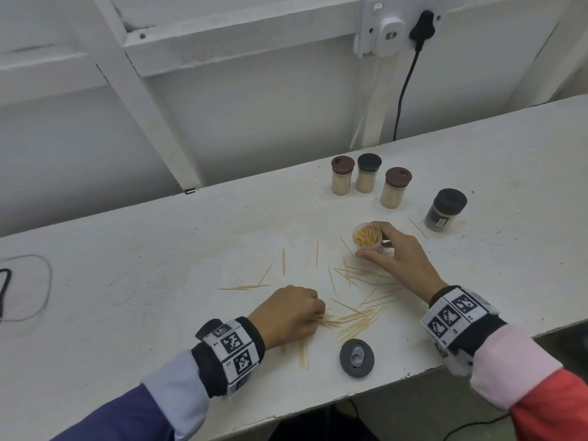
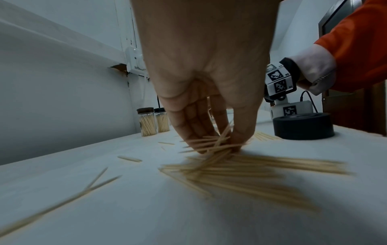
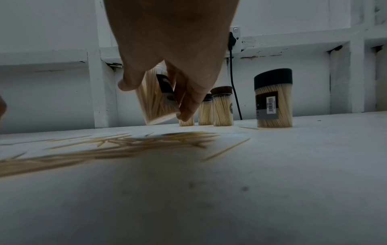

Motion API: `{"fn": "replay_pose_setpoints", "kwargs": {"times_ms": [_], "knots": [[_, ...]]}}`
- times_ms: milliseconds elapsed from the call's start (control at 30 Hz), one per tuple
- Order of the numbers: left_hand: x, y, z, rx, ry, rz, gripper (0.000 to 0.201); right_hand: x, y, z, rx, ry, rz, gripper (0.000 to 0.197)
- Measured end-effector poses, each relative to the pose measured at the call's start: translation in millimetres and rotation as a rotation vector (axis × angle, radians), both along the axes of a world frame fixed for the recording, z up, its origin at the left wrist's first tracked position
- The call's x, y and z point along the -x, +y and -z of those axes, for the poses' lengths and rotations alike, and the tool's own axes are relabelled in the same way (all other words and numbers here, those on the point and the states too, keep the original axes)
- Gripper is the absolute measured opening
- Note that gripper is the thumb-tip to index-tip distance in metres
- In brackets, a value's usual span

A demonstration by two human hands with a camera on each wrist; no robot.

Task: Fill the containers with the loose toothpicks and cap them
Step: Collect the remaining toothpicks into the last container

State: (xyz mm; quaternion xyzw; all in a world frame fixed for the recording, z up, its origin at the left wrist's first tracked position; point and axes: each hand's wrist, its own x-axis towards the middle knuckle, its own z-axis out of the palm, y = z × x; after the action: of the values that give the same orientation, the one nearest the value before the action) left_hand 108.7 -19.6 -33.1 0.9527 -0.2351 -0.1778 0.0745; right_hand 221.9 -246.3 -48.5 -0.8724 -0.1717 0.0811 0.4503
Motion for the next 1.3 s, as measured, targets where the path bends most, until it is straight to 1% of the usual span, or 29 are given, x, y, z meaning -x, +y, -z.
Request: {"fn": "replay_pose_setpoints", "kwargs": {"times_ms": [100,267,433,600,767,900,1033,1133,1300], "knots": [[-3,3,3,0.009,-0.034,0.014,0.026,0,1,0,0.004,0.002,-0.001,0.055],[-7,12,14,0.015,-0.136,0.034,0.027,1,1,1,0.005,0.000,-0.006,0.054],[-8,13,18,0.056,-0.161,0.035,0.028,0,2,3,0.018,0.015,-0.013,0.057],[-12,14,16,0.148,-0.127,-0.032,0.031,0,3,2,0.027,0.018,-0.012,0.057],[-19,15,11,0.205,-0.055,-0.108,0.031,1,1,0,0.016,0.009,-0.004,0.054],[-26,18,12,0.327,-0.001,-0.198,0.025,1,2,0,0.039,0.000,-0.012,0.055],[-29,18,14,0.485,0.099,-0.338,0.015,1,2,0,0.044,0.007,-0.030,0.056],[-32,17,14,0.591,0.146,-0.413,0.017,2,2,1,0.056,0.016,-0.069,0.059],[-39,20,18,0.695,0.198,-0.515,0.023,4,2,-2,0.042,0.043,-0.121,0.059]]}}
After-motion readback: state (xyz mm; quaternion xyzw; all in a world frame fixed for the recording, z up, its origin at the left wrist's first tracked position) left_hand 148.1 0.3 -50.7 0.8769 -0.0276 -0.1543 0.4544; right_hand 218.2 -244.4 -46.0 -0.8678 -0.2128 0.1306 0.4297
